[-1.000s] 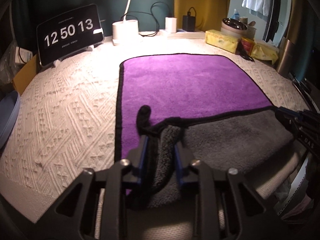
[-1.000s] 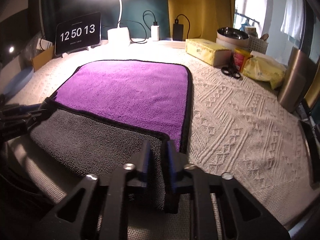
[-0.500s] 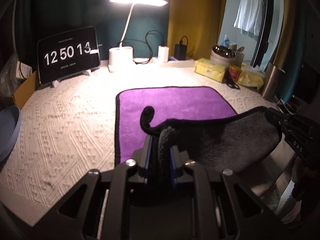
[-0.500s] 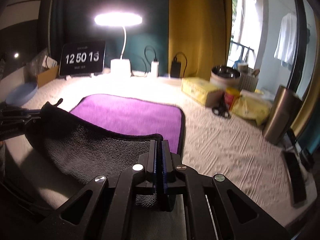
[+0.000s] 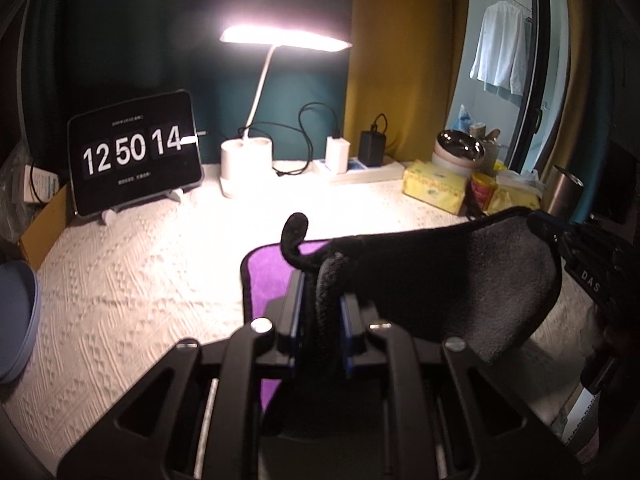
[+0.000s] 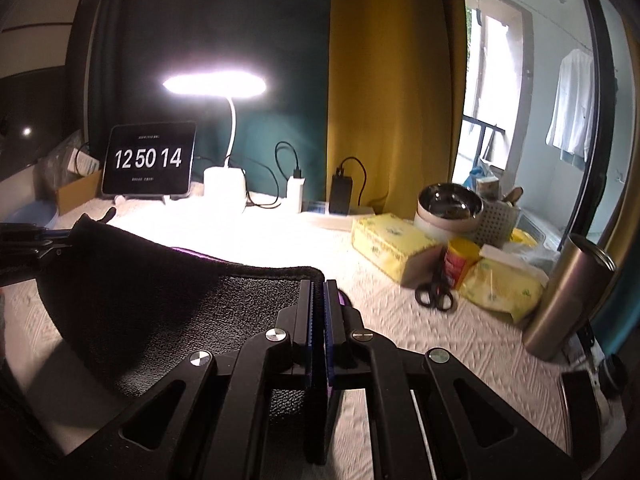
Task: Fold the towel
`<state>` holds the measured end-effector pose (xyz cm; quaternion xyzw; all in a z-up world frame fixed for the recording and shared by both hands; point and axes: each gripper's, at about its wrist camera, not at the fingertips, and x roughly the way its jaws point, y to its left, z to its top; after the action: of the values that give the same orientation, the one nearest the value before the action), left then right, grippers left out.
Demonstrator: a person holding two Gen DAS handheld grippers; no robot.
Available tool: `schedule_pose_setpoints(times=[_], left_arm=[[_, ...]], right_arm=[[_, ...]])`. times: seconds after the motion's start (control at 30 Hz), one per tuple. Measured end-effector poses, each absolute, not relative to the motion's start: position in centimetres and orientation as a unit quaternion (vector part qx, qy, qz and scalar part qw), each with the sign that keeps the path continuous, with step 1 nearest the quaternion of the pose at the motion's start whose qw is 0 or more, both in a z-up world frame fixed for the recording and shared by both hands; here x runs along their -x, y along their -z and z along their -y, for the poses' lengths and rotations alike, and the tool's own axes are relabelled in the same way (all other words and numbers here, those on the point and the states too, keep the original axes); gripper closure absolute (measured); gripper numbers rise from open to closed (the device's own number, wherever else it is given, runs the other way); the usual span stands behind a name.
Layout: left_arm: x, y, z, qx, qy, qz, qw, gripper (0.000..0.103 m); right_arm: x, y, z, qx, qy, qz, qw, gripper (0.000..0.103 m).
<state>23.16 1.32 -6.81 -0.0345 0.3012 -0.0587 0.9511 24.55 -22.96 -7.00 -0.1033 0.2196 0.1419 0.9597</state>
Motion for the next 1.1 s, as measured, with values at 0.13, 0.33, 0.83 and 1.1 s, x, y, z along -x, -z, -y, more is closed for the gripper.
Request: schedule_pose_setpoints(times=[0.13,0.33,0.83,1.1], left_arm=[[-25.3,6.8,-1.6,0.031,0.053,-0.297,0.953,0.087],[-28.8,7.7,-1.8,0.021,0.041,-0.296,0.954,0.087],[-36.1,13.3,-2.2,-0.006,0.009,-0.369,0.929,0.084],[-36.9,14.5,-2.1,-0.010,-0.009,-0.399,0.917,0.043]], right_arm=[[-27.0,7.1,22.5,0.103,-0.145,-0.218,0.960,0.098],[-31.0,8.0,21.9,0.102,-0.141,-0.227,0.958,0.098],[-38.1,12.7,21.1,0.112,-0.112,-0.308,0.938,0.098],[-39.3,14.0,20.8,0.117,-0.098,-0.346,0.926,0.089]])
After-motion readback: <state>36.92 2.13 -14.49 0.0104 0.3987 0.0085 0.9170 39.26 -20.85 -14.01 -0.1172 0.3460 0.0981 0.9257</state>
